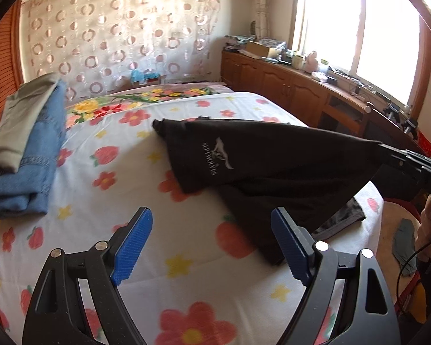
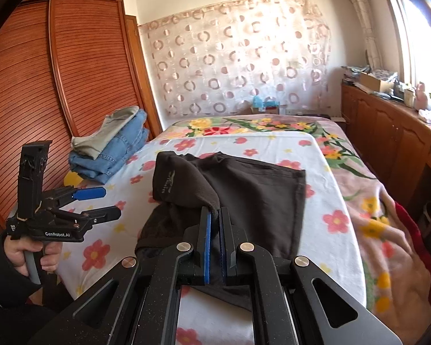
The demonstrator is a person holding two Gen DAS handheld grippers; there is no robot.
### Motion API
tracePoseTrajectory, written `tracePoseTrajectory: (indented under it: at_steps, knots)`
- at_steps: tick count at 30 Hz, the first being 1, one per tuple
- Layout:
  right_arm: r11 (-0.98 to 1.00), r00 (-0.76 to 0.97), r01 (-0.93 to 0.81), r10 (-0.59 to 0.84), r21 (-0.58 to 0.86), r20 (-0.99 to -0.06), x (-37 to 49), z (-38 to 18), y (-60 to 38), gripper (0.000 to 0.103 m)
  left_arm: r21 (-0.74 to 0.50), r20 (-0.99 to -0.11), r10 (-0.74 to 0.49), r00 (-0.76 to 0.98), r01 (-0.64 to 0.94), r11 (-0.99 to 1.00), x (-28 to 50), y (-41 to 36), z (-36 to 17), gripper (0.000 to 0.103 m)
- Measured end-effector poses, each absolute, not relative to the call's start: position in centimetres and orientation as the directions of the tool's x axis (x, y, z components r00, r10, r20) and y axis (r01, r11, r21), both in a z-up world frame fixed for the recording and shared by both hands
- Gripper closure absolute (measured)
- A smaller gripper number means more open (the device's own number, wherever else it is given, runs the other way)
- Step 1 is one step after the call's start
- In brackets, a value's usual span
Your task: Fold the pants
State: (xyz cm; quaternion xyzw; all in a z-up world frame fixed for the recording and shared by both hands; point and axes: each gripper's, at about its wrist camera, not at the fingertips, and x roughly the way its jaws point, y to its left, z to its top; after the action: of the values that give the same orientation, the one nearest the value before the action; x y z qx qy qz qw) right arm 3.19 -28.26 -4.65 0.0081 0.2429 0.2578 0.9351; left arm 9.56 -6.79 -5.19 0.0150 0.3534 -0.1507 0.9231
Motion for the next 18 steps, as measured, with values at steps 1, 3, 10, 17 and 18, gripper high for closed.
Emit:
tracePoseTrajectory:
  at_steps: [1,3,10,17,18]
  knots:
    - [0.87,0.752,-0.473,0.481,0.139,-0.45,2.9,-4.7,-28.4,0.098,-0.082,-0.658,-0.278,0.7,0.3,0.95,9.8,-7.2,-5.2,0.018]
    - [0.875,0.756,-0.463,0.472,0.14,-0.453,2.5,-4.8,-28.4,0.098,-0.079,-0.66,-0.286,0.695,0.314,0.946,10.0,-8.0,-5.1,0.018]
    - [0.894,0.762,-0.421,0.439,0.151,-0.476,0.8,-4.9,-28.5,0.098,-0.074,-0.673,-0.303,0.675,0.346,0.935,10.1,-9.7,-5.7,0.018]
    - [0.908,0.74,-0.387,0.409,0.16,-0.534,0.6,-5.6,-28.7,0.098,-0.064,-0.687,-0.305,0.66,0.363,0.93,10.2,-11.0,-6.7,0.018]
    - [0.91,0.734,-0.382,0.406,0.164,-0.545,0.7,-5.7,-28.6,0.098,-0.062,-0.692,-0.302,0.656,0.363,0.93,10.3,-11.2,-7.0,0.018]
